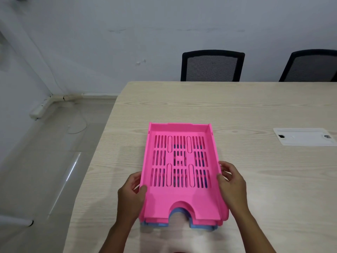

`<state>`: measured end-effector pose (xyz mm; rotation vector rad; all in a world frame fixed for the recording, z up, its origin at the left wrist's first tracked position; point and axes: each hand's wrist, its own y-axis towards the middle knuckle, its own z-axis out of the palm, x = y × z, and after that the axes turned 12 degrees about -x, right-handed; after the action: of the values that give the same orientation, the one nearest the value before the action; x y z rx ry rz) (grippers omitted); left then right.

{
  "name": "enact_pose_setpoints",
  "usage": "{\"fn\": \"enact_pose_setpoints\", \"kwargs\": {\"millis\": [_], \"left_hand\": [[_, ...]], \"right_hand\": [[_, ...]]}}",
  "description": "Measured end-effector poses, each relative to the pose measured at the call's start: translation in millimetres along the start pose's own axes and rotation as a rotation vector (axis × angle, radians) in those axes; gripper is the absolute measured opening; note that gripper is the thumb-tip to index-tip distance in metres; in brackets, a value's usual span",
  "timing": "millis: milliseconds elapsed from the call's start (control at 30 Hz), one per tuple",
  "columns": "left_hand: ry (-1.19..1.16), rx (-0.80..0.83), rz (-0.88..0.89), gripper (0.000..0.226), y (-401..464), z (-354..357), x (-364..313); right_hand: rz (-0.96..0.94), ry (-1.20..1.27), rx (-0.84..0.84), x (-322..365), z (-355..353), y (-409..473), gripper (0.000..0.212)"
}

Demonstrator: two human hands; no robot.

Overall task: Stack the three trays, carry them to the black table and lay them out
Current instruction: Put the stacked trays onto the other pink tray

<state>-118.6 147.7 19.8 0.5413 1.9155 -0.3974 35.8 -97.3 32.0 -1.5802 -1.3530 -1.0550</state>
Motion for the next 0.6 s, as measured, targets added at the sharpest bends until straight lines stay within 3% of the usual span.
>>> {"fn": "enact_pose_setpoints", "kwargs": {"millis": [100, 200, 333, 467, 600], "left_hand": [[-0.023, 0.034, -0.024, 0.043, 7.8, 1.5, -2.1], [-0.117, 0.110, -0.225, 0.021, 21.7, 8.3, -7.9], [-0.351, 0.337, -0.578, 0.051, 36.3, 18.1, -8.9], [-0.390, 0.450, -0.621, 0.055, 36.6, 18.0, -1.5], [-0.401, 0.475, -0.653, 0.054, 33.8, 15.9, 3.3]], "right_hand": [[0.040, 0.016, 0.001, -4.7, 1.0, 3.3, 0.034], [0.206, 0.012, 0.073, -9.2, 4.7, 9.2, 0.042], [0.487, 0.194, 0.311, -19.1, 9.8, 18.3, 0.052], [0.553, 0.296, 0.477, -23.4, 7.0, 16.1, 0.055], [0.516, 0.299, 0.473, -25.6, 7.7, 14.3, 0.057]]}}
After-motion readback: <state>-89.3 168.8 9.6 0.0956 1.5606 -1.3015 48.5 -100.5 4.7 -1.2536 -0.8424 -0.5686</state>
